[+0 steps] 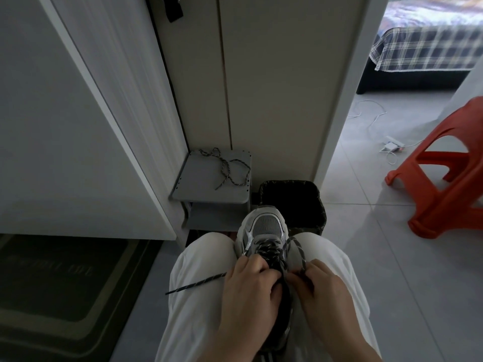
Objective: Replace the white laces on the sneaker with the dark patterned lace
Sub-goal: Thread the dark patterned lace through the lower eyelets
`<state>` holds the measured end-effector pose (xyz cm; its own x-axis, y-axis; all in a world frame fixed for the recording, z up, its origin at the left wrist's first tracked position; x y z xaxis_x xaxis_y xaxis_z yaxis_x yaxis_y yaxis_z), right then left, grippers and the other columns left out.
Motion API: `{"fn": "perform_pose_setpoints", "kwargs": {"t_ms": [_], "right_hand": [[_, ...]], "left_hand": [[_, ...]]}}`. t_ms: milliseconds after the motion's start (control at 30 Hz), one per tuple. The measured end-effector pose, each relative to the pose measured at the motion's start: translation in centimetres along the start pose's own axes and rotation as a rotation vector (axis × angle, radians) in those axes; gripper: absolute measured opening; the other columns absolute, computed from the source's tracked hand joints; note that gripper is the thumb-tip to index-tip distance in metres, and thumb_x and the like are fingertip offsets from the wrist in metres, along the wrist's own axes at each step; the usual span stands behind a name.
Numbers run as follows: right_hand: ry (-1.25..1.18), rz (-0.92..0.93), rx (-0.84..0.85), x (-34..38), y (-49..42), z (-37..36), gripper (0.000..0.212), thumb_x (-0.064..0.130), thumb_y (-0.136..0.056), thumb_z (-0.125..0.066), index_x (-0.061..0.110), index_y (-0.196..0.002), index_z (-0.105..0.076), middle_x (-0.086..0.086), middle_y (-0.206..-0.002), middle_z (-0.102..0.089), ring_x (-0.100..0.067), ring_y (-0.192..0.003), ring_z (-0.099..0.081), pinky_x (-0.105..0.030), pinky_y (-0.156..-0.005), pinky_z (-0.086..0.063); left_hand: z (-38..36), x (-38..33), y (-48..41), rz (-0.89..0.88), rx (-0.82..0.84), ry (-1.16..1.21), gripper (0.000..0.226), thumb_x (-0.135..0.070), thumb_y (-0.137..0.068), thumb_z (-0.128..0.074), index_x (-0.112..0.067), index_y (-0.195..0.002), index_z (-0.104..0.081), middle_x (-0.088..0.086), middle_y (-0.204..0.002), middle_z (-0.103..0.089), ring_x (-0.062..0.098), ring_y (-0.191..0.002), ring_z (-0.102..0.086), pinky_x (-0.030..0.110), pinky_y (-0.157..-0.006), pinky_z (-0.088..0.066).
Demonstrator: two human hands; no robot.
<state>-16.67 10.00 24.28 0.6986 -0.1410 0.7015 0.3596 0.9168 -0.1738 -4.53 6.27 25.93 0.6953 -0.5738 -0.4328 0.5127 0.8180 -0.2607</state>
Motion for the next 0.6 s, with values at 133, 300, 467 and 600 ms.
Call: {"fn": "perform_pose_setpoints", "kwargs": {"t_ms": [133,300,467,600], "right_hand": [[-0.18,-0.103,0.112,-0.8,0.8,-1.4,0.022,0.032,-0.075,-0.075,0.024,-0.091,-0.062,0.011,-0.076,-0.061,0.004,-0.075,-0.058,-0.008,-0.065,-0.041],[-0.045,-0.072,0.12,-0.5,0.7,-1.8,0.027,0.04,-0.082,-0.065,0.025,-0.104,-0.058,0.011,-0.083,-0.064,-0.003,-0.075,-0.061,-0.014,-0.068,-0.045],[-0.042,-0.08,0.093,-1.0,0.7,-1.1,0.021,0.042,-0.08,-0.067,0.03,-0.093,-0.055,0.015,-0.071,-0.059,0.002,-0.066,-0.056,-0.01,-0.061,-0.041],[-0.092,-0.103,0.11,-1.3,0.9,-0.8,0.022,0.037,-0.08,-0.069,0.042,-0.093,-0.052,0.021,-0.074,-0.061,0.006,-0.072,-0.057,-0.005,-0.063,-0.04]], "left_hand": [[-0.7,1.2,-0.3,0.098,0.032,0.155,0.009,-0.02,-0.082,-0.058,-0.024,-0.081,-0.066,-0.016,-0.084,-0.049,0.006,-0.084,-0.048,0.017,-0.072,-0.04],[0.1,2.7,0.3,0.223,-0.055,0.455,0.018,-0.011,-0.082,-0.067,-0.02,-0.071,-0.058,-0.01,-0.079,-0.052,0.005,-0.073,-0.052,0.015,-0.067,-0.042],[2.5,7.3,2.4,0.43,-0.179,0.624,0.019,-0.01,-0.082,-0.069,-0.018,-0.068,-0.059,0.006,-0.066,-0.054,0.005,-0.061,-0.051,0.013,-0.057,-0.039],[4.0,13.9,5.4,0.769,-0.2,0.656,0.01,-0.015,-0.084,-0.066,-0.015,-0.075,-0.063,0.008,-0.07,-0.059,0.023,-0.069,-0.056,0.034,-0.065,-0.044]]}}
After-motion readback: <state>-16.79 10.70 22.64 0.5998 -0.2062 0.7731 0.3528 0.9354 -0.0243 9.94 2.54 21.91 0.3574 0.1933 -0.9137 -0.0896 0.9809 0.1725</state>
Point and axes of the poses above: each hand's wrist, its own y-axis away from the middle knuckle, its own z-axis out of the back of the hand, x = y × z, the point moved 8 cm from there along -y, towards the middle knuckle
